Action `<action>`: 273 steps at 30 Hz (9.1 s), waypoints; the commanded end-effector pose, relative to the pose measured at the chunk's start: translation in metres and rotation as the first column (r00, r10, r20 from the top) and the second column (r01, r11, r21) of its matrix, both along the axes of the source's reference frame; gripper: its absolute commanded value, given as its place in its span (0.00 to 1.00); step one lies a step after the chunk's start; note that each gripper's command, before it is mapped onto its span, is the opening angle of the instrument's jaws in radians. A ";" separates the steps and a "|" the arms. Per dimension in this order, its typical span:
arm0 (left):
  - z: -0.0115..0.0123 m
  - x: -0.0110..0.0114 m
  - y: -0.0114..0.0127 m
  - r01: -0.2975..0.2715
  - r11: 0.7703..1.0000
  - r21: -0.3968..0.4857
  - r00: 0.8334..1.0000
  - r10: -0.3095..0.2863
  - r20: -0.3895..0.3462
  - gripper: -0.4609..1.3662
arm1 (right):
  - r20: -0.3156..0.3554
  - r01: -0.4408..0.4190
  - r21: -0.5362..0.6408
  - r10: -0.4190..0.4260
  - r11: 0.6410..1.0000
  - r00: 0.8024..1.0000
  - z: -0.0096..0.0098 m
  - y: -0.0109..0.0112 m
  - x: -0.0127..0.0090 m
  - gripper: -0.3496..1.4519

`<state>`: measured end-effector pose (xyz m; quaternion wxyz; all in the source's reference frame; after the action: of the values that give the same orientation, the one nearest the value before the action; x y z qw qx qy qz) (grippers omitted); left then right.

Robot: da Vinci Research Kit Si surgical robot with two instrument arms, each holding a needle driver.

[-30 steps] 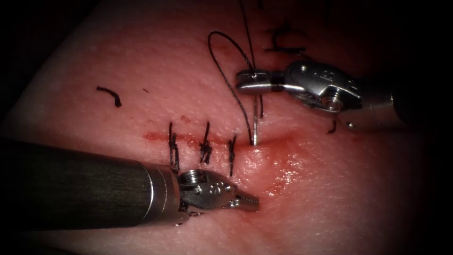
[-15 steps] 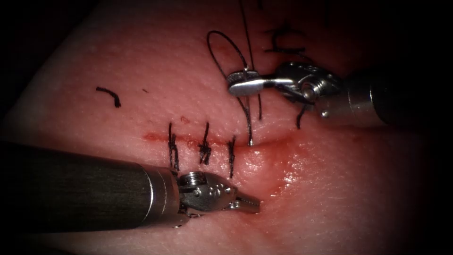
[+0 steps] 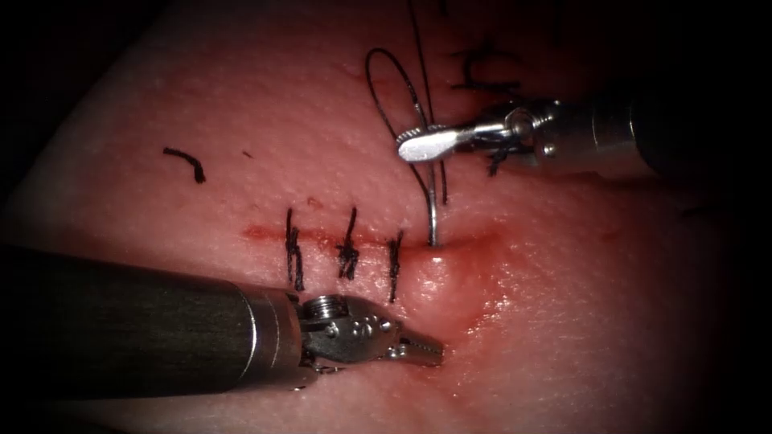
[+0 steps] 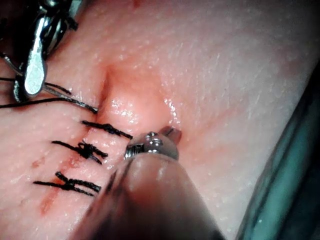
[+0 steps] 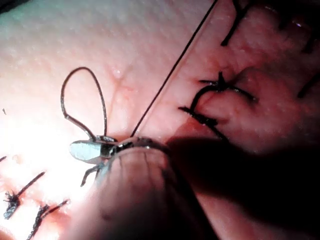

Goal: Wound Closure
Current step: Insert the needle through the bottom of the skin with the right

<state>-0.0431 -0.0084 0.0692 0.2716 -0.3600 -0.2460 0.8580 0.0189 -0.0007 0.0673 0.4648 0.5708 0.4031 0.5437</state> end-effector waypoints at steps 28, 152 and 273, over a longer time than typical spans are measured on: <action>0.0000 -0.0002 0.0001 -0.012 1.000 -0.009 1.000 0.012 0.007 0.06 | -0.103 -0.137 -0.006 0.135 0.991 0.985 -0.0015 -0.0013 0.0000 0.38; 0.0004 -0.0009 0.0003 -0.014 1.000 -0.018 1.000 0.015 0.014 0.06 | -0.022 0.068 0.439 -0.065 0.896 0.998 -0.0007 -0.0080 0.0019 0.00; 0.0003 -0.0002 0.0006 -0.014 1.000 -0.016 1.000 0.014 0.026 0.06 | 0.127 0.097 -0.583 -0.027 0.807 0.991 0.0002 -0.0015 -0.0011 0.00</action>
<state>-0.0433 -0.0078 0.0694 0.2602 -0.3713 -0.2434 0.8574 0.0178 -0.0026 0.0677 0.6512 0.3913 0.5007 0.4150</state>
